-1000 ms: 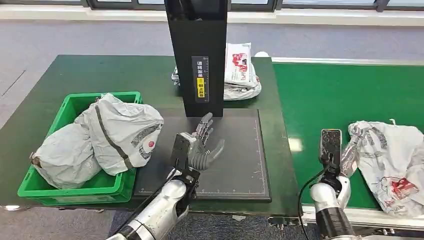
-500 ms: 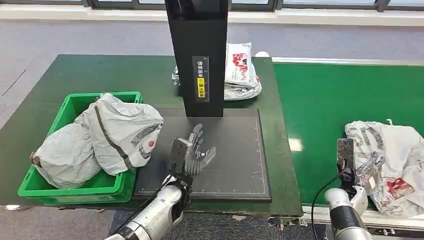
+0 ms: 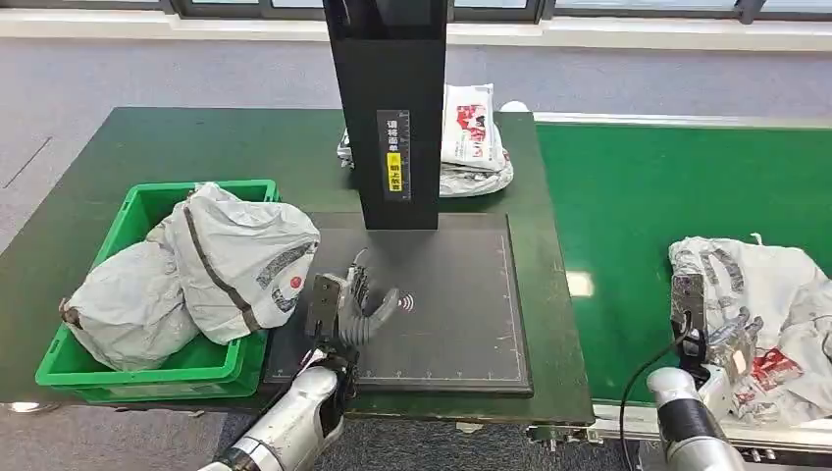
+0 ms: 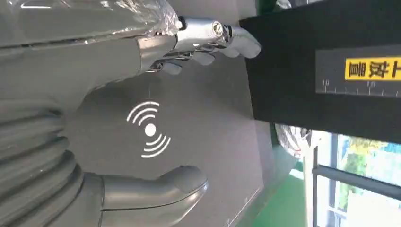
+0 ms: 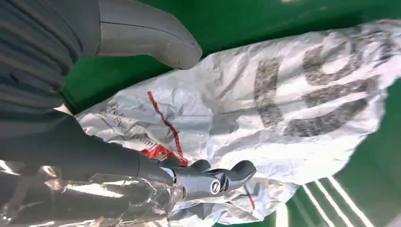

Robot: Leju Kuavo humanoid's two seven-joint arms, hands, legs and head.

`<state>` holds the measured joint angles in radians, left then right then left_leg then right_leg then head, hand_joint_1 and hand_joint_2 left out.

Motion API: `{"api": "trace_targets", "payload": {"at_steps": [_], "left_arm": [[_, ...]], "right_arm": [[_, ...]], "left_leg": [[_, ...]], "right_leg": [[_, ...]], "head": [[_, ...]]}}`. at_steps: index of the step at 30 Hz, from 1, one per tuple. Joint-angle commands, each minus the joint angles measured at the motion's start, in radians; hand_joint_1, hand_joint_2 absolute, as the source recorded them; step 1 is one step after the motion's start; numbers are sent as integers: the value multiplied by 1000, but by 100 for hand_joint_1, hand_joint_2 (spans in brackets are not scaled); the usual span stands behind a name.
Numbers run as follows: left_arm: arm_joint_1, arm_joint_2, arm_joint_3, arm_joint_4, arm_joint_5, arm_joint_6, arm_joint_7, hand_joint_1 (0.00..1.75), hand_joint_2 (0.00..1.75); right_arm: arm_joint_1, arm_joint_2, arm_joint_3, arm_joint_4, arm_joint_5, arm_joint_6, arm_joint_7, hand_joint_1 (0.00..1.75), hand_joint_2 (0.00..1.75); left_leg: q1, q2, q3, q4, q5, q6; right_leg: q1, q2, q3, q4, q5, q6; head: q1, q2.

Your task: Moved the parcel from conveyor to table for the left to box.

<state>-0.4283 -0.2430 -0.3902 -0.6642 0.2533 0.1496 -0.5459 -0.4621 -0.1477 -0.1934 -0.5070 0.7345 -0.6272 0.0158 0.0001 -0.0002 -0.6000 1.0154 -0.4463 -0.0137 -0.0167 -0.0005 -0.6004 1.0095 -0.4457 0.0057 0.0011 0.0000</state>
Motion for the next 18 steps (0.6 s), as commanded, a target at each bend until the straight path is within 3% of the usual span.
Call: {"api": "trace_targets", "payload": {"at_steps": [1, 6, 12, 18], "left_arm": [[83, 43, 123, -90, -6, 34, 8, 0, 175], [96, 35, 161, -111, -30, 27, 9, 0, 175], [117, 39, 200, -151, -13, 15, 15, 0, 175], [126, 40, 213, -163, -16, 19, 18, 0, 175]], "right_arm": [[-160, 34, 45, 123, 213, 20, 181, 0, 175], [-191, -15, 92, 122, 396, 53, 310, 0, 175], [-210, -49, 80, 145, 437, 284, 333, 0, 175], [-200, -41, 60, 144, 417, 318, 313, 0, 175]], "left_leg": [[0, 9, 3, -1, -1, 0], [1, 7, 5, -4, 0, 0], [0, -1, 1, -1, 2, 1], [0, -3, 1, -1, 2, 1]], "right_leg": [[0, 9, 0, -1, 1, -1], [1, 7, 3, -4, 2, -2], [0, -1, 2, -2, 1, 0], [1, -2, 2, -2, 1, -1]], "head": [[0, 0], [0, 0], [0, 0], [0, 0]]}}
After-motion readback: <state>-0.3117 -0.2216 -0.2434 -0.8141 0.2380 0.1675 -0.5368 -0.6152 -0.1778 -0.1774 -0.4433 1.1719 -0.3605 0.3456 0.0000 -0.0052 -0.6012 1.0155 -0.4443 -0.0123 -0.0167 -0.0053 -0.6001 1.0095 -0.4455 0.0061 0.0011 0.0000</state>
